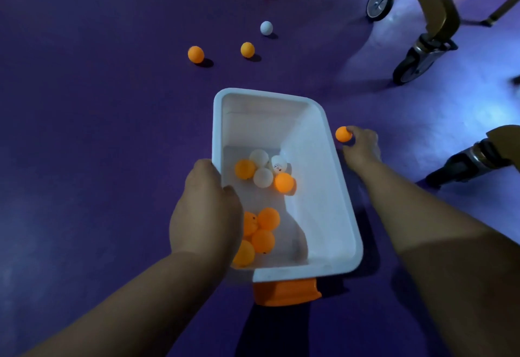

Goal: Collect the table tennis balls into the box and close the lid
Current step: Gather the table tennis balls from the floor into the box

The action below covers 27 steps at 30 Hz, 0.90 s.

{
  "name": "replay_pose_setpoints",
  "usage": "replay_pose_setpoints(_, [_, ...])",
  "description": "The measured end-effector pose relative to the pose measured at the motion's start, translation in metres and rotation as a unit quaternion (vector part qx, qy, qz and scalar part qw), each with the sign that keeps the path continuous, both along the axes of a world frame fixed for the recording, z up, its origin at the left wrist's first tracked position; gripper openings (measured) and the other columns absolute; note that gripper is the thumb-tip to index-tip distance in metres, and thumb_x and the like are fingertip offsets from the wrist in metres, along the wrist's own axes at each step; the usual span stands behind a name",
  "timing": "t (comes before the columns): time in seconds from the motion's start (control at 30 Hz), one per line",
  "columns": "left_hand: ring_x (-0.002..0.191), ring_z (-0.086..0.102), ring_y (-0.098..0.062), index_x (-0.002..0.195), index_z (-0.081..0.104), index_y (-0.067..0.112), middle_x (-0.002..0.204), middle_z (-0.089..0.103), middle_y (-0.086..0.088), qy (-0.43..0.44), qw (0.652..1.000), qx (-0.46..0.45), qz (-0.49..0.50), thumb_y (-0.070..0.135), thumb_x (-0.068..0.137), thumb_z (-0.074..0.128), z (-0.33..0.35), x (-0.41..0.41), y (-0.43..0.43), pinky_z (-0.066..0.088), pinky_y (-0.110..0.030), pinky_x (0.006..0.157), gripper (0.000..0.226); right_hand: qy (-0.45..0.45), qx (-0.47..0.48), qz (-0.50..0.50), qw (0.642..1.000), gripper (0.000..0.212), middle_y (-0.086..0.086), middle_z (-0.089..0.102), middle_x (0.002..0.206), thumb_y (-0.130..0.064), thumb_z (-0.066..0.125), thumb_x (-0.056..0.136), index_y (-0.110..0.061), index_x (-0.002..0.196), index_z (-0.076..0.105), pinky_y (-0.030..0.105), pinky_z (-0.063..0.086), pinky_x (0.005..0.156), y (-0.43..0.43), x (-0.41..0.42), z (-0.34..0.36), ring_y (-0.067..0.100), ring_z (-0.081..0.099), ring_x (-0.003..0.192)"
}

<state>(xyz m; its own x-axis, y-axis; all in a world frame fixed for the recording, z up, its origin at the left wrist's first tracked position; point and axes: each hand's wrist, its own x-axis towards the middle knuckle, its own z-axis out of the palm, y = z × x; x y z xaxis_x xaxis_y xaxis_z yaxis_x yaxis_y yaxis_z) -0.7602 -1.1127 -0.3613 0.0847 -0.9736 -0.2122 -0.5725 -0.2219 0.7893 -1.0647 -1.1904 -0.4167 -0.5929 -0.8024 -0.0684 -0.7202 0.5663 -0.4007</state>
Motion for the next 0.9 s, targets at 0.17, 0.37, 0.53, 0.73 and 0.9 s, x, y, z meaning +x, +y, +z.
replay_pose_setpoints(0.17, [0.062, 0.050, -0.014, 0.084, 0.040, 0.019, 0.078, 0.050, 0.003, 0.008, 1.000, 0.006, 0.007, 0.017, 0.093, 0.043, 0.000, -0.001, -0.001, 0.038, -0.029, 0.049, 0.010, -0.131, -0.022, -0.066, 0.989, 0.069, 0.005, 0.031, 0.154, -0.037, 0.054, 0.091, -0.028, 0.150, 0.019, 0.040, 0.029, 0.110, -0.017, 0.005, -0.010, 0.031, 0.036, 0.136])
replay_pose_setpoints(0.37, [0.063, 0.050, -0.012, 0.086, 0.041, 0.020, 0.081, 0.051, 0.003, 0.013, 1.000, 0.013, 0.010, 0.018, 0.094, 0.043, 0.000, 0.000, -0.002, 0.038, -0.029, 0.050, 0.008, -0.058, -0.055, -0.030, 0.996, 0.039, 0.005, 0.054, 0.104, -0.041, 0.063, 0.077, -0.022, 0.109, 0.051, 0.037, 0.043, 0.085, -0.010, 0.009, -0.012, 0.024, 0.053, 0.098])
replay_pose_setpoints(0.53, [0.066, 0.051, -0.011, 0.089, 0.042, 0.019, 0.083, 0.050, 0.005, 0.012, 1.000, 0.008, 0.006, 0.017, 0.094, 0.043, -0.001, 0.000, -0.002, 0.040, -0.029, 0.051, 0.005, -0.025, -0.261, 0.023, 0.965, 0.044, 0.008, 0.053, 0.119, -0.008, 0.052, 0.089, -0.020, 0.132, 0.053, 0.016, 0.036, 0.084, 0.020, 0.040, 0.036, 0.010, 0.049, 0.094])
replay_pose_setpoints(0.73, [0.062, 0.044, -0.007, 0.092, 0.044, 0.016, 0.086, 0.052, 0.001, -0.002, 1.000, 0.016, 0.002, 0.017, 0.094, 0.041, 0.006, 0.001, 0.001, 0.027, -0.025, 0.046, 0.003, -0.123, -0.292, 0.121, 0.941, 0.041, -0.001, 0.057, 0.078, -0.048, 0.056, 0.082, -0.032, 0.119, 0.054, 0.017, 0.044, 0.068, 0.063, 0.089, 0.094, 0.005, 0.052, 0.069])
replay_pose_setpoints(0.9, [0.067, 0.047, -0.020, 0.090, 0.041, 0.015, 0.086, 0.049, -0.001, -0.001, 1.000, 0.021, -0.004, 0.015, 0.093, 0.039, 0.010, 0.006, 0.003, 0.030, -0.030, 0.050, 0.003, -0.068, -0.145, 0.030, 0.987, 0.044, -0.007, 0.052, 0.073, -0.042, 0.058, 0.089, -0.020, 0.127, 0.050, 0.030, 0.039, 0.072, 0.088, 0.105, 0.089, 0.014, 0.053, 0.075])
